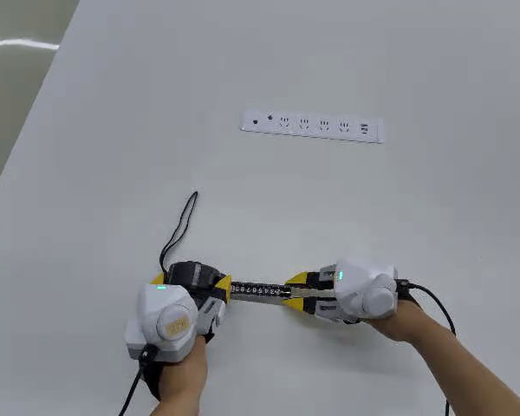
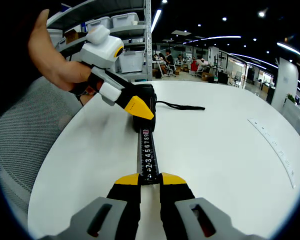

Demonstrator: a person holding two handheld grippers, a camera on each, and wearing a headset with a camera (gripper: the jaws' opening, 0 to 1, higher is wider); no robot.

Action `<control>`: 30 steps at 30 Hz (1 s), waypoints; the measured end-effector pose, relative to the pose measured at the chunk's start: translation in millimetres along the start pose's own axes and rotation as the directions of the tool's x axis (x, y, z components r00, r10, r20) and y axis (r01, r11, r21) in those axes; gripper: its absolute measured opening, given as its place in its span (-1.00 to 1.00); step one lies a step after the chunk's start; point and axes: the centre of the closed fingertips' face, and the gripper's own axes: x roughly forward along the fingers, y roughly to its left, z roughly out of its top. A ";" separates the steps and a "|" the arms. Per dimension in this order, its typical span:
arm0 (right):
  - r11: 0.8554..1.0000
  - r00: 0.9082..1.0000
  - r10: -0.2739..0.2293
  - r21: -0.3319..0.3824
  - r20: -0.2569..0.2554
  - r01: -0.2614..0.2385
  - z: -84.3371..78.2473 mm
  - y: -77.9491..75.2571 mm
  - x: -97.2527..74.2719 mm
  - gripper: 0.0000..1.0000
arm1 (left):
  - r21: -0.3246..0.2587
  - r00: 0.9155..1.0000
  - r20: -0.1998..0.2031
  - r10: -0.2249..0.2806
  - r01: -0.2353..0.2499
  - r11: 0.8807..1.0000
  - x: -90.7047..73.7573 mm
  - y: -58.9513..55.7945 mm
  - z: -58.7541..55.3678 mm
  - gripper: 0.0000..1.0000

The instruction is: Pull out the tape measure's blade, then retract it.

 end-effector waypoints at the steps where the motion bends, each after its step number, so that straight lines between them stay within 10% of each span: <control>1: 1.000 1.000 0.001 -0.001 0.000 -0.001 0.2 0.1 0.2 -0.75 | 0.000 1.000 0.000 0.000 0.000 1.000 0.1 0.2 -0.1 0.21; 30: 1.000 1.000 0.012 -0.010 0.003 -0.012 5.5 1.5 7.5 -0.75 | -0.009 1.000 -0.004 -0.005 0.005 1.000 -0.5 1.6 -0.6 0.21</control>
